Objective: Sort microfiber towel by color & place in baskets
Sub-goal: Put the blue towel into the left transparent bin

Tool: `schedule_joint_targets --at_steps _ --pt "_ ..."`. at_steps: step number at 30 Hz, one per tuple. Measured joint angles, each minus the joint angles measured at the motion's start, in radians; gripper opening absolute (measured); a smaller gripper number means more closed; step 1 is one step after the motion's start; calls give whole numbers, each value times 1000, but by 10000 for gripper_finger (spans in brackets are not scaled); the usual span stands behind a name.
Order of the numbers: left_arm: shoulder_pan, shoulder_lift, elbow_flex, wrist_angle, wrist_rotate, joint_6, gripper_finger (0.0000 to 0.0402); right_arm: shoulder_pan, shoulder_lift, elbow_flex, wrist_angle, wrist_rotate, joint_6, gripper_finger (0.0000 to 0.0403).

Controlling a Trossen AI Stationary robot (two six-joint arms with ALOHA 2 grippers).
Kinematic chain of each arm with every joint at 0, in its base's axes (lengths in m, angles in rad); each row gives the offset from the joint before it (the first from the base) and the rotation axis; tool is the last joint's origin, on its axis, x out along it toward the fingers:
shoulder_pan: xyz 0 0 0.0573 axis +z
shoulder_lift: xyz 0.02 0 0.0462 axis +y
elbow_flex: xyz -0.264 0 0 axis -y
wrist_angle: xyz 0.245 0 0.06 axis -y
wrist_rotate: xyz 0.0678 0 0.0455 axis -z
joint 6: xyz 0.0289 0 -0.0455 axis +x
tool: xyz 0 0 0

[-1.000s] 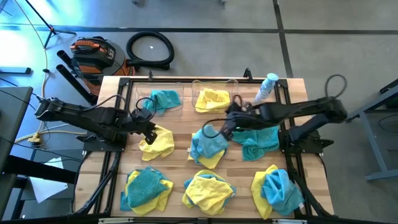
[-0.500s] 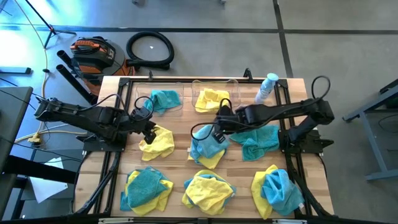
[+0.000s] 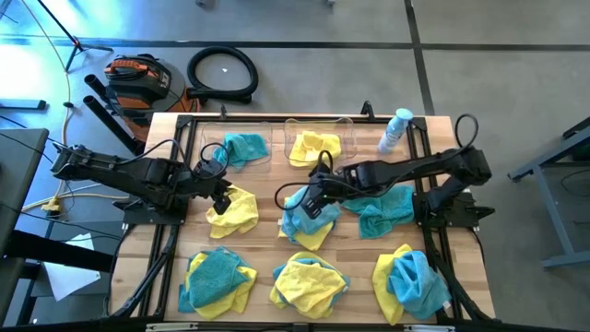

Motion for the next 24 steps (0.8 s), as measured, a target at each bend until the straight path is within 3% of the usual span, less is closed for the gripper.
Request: schedule_joint_targets --at_steps 9,15,19,24 --pt "0 0 0 0 -5 20 113 0 159 0 41 -30 -8 199" --pt "0 0 0 0 -5 20 113 -5 244 0 103 -109 -72 239" --pt "0 0 0 0 -5 19 113 -11 266 0 120 -137 -69 214" --pt "0 0 0 0 -6 19 113 -12 265 10 119 -120 -89 93"
